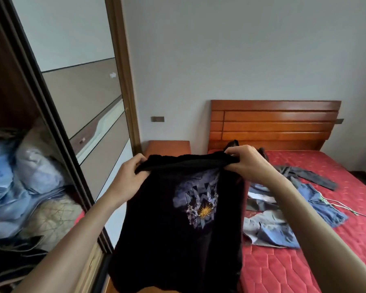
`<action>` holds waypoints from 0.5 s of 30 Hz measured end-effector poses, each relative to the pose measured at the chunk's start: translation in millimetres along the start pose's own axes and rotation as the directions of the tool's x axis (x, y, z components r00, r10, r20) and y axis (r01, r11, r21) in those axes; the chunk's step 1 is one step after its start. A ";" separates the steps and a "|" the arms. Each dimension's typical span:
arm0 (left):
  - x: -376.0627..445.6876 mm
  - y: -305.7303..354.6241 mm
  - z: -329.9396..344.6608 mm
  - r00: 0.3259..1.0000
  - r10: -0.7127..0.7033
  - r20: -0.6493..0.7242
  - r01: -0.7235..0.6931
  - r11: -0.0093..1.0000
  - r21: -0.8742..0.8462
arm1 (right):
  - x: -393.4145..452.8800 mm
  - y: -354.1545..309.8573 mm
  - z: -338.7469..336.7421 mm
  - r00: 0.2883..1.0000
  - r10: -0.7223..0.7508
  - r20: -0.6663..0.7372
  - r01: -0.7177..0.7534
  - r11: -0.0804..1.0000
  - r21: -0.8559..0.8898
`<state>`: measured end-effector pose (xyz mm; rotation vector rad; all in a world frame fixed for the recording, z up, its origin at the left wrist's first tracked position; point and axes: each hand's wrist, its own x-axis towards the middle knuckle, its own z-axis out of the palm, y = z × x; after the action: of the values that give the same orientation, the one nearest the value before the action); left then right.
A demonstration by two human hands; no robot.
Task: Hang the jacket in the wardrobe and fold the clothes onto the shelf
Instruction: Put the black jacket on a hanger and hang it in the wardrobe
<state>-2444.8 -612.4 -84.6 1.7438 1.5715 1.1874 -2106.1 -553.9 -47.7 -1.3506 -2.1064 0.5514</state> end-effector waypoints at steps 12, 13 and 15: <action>48.5 -26.2 -78.8 0.966 -0.136 0.222 0.159 0.984 -0.087 | 150.5 6.1 17.4 0.789 -0.205 0.580 -0.110 0.881 0.461; 51.8 -26.3 -83.6 0.962 -0.144 0.233 0.169 0.982 -0.089 | 163.4 6.2 18.1 0.788 -0.231 0.571 -0.092 0.873 0.480; 57.0 -20.5 -88.1 0.972 -0.128 0.198 0.144 0.987 -0.069 | 188.0 2.9 20.5 0.783 -0.286 0.553 -0.054 0.854 0.518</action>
<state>-2533.4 -569.2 -43.1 1.6174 1.4792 0.9720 -2179.1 -381.7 -19.5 -0.7641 -2.2544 1.5492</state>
